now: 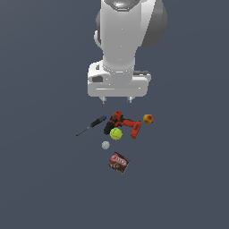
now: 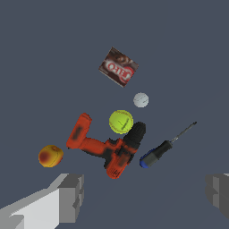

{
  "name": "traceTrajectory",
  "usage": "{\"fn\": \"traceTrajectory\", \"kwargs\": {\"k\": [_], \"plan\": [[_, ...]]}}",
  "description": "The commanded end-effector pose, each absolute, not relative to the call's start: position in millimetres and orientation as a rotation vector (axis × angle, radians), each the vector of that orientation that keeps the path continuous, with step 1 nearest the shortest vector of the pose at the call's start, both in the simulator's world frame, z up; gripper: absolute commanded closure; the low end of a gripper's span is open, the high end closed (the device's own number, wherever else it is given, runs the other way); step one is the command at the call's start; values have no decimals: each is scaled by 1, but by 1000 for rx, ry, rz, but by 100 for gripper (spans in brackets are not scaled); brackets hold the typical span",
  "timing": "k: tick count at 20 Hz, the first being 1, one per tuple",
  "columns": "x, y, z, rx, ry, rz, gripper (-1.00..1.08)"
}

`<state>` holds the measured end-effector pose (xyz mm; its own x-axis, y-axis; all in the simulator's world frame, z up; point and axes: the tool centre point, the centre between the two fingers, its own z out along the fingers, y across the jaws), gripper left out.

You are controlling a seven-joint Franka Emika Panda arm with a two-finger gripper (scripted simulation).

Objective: Pick up a designated object from a clutter of objects.

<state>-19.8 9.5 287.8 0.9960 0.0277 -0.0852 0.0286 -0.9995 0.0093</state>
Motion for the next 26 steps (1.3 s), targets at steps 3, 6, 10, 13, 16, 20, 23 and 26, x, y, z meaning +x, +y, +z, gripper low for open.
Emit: {"fn": "traceTrajectory", "kwargs": {"k": [3,6,10,13,16,20,23,26], "plan": [[-20,10,288,3125,45,-135,-92],[-19,9,286,3113,52,-144,-92],[-19,10,285,3099,63,-153,-92],[-19,9,285,3101,59,-153,-92],[-19,9,285,3101,59,-153,-92],[-19,15,279,3098,103,-149,-92],[-19,23,270,3093,169,-144,-92],[-20,34,257,3084,261,-136,-92]]}}
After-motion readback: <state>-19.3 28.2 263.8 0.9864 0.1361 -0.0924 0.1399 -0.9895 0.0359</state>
